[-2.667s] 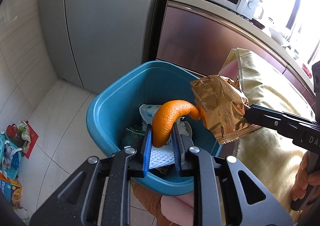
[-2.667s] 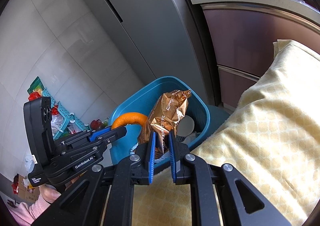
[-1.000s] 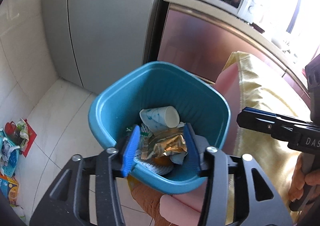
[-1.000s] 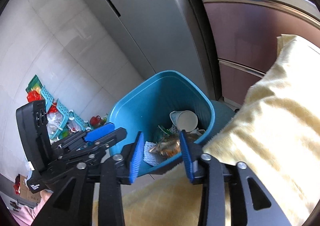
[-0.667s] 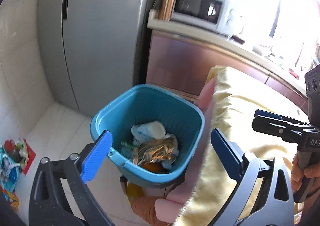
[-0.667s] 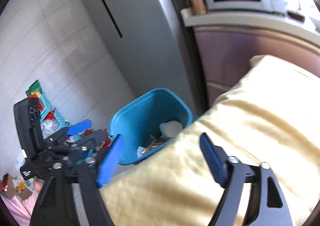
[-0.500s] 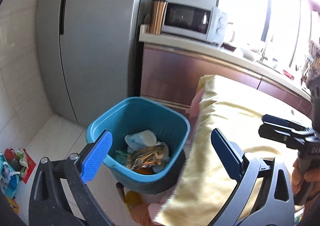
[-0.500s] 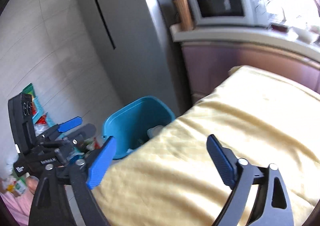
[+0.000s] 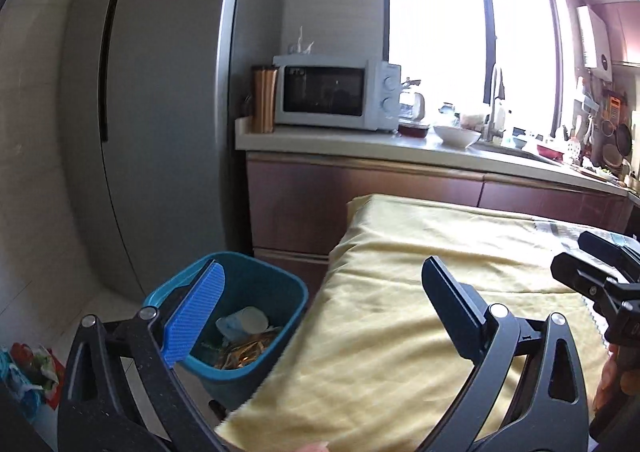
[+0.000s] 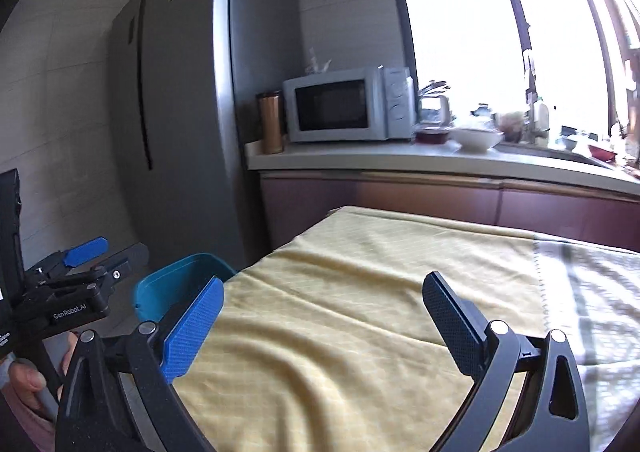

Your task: Collect trash

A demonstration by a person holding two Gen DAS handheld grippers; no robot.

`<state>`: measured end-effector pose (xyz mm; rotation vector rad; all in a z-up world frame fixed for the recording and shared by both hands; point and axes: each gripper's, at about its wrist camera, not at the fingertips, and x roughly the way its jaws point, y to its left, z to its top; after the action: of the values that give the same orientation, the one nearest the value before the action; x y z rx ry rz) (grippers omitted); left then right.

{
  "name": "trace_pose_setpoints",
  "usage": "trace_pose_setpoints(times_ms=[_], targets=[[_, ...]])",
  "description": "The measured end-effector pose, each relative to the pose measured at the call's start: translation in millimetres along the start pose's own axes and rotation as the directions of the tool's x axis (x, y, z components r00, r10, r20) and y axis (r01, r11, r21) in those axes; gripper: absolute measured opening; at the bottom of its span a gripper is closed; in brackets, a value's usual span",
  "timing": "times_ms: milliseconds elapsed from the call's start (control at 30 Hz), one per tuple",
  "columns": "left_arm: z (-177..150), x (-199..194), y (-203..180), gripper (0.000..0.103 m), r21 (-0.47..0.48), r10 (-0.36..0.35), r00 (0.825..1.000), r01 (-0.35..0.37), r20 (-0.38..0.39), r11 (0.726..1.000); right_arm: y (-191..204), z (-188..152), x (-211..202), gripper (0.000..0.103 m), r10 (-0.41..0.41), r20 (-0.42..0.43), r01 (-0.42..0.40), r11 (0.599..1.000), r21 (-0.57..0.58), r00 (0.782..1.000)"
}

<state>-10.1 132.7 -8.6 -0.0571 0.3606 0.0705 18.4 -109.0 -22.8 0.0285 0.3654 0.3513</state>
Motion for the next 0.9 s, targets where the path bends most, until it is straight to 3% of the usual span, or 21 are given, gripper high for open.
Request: trace_pose_setpoints(times_ms=[333, 900], targets=[[-3.7, -11.5, -37.4, 0.097, 0.024, -0.043, 0.999, 0.043, 0.026, 0.999, -24.9, -14.9, -34.6, 0.096, -0.123, 0.064, 0.121, 0.992, 0.030, 0.990], [-8.9, -17.7, -49.7, 0.097, 0.038, -0.033, 0.996, 0.030, 0.081, 0.999, -30.3, -20.1, -52.0, 0.096, -0.171, 0.115, 0.169, 0.985, 0.031, 0.979]])
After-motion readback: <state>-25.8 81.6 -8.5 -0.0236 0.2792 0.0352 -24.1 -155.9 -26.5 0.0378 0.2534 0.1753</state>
